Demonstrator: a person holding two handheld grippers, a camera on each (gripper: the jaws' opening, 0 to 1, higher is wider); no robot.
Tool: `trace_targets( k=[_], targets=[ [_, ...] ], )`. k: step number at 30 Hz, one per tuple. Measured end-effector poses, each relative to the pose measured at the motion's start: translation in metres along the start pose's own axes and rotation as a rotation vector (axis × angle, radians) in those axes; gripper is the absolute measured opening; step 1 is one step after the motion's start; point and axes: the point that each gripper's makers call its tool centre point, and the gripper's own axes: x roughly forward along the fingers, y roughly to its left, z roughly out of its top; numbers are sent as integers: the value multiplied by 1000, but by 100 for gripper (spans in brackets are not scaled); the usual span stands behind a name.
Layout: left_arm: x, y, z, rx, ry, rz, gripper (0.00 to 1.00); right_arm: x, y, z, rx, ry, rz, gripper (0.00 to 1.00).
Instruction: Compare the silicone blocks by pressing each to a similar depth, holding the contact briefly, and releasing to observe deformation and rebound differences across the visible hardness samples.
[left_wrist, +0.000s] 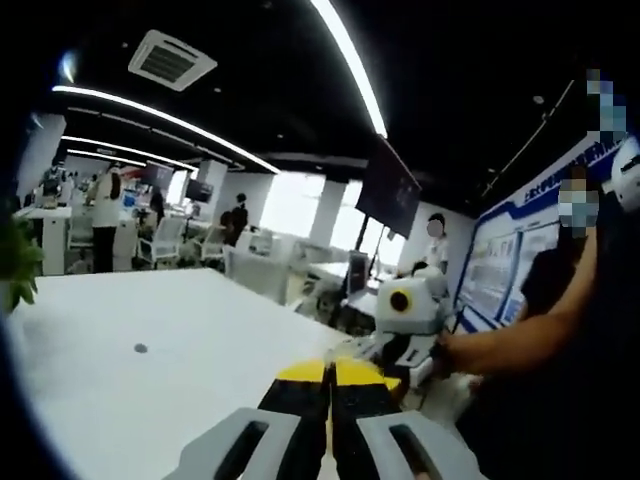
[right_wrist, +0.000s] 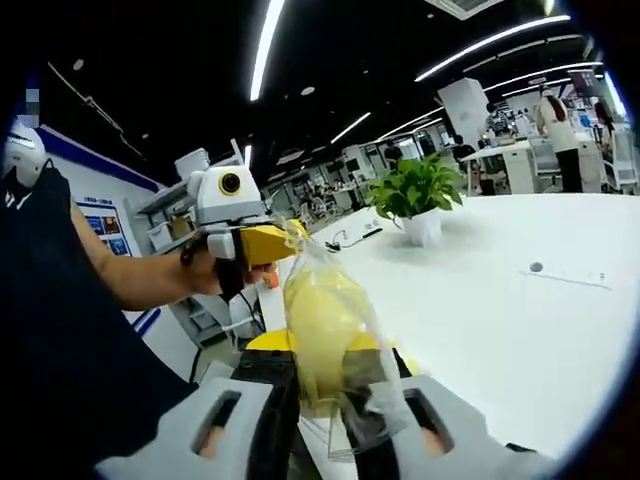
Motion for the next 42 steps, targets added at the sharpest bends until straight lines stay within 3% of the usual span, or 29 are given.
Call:
trace_targets(
  k=[5, 8, 14, 18, 21, 25, 27, 30, 36, 42],
  targets=[
    [1, -3, 3, -4, 1, 2, 0, 2, -1, 0, 2, 3, 4, 14],
    [3, -8, 7, -129, -2, -24, 0, 1, -1, 0, -32, -8, -5, 17],
    [8, -12, 5, -86, 11, -26, 0, -3, -6, -3, 5, -31, -17, 23],
    [11, -11, -1, -129, 22, -29, 0, -4, -10, -7, 28, -52, -32, 30],
    [12, -12, -3, -147, 9, -31, 0, -3, -19, -3, -74, -91, -105, 50],
    [16, -12, -5, -153, 8, -32, 0, -5, -20, -1, -24, -128, -102, 66],
    [20, -12, -6, -161, 6, -35, 0, -6, -22, 6, -61, -156, -127, 82],
    [26, -11, -12, -161, 9, -38, 0, -9, -30, 3, -72, -130, -168, 96],
    [42, -6, -22, -208, 5, -34, 0, -37, -46, -3, -97, -115, -231, 97],
    [62, -3, -20, -240, -31, -19, 0, -68, -65, -8, -133, -80, -303, 97]
  ],
)
